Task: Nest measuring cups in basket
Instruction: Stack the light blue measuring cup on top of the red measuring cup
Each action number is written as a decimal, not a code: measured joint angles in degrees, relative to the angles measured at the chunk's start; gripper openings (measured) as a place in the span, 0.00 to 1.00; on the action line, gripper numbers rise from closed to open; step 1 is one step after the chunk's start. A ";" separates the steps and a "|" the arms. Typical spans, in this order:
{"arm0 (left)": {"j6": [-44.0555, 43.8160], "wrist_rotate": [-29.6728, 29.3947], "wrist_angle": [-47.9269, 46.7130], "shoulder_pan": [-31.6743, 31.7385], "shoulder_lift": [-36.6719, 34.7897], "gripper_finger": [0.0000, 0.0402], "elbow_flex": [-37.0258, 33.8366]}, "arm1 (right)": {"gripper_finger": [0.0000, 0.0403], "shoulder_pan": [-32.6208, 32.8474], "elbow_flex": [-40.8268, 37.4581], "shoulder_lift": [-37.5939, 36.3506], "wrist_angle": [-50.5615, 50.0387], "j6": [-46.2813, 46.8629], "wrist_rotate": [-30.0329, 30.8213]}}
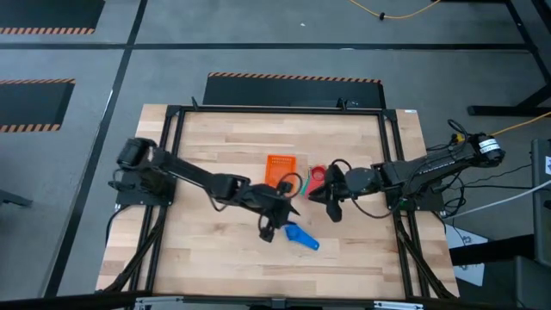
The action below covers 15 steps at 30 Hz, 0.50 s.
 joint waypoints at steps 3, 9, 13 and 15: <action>0.02 -3.86 -4.20 -0.78 -4.68 0.30 0.02 | 0.20 0.31 1.06 0.39 0.39 -1.82 0.02; -2.22 -12.38 -15.03 -2.91 -13.17 0.30 0.02 | 0.20 0.42 7.33 3.86 -0.17 -8.01 -0.52; -5.59 -14.66 -22.69 -4.34 -17.74 0.30 0.05 | 0.20 0.61 13.96 8.42 -5.37 -12.07 -1.89; -6.88 -14.84 -24.66 -5.17 -19.48 0.30 0.07 | 0.20 0.87 17.24 11.22 -8.50 -13.73 -2.14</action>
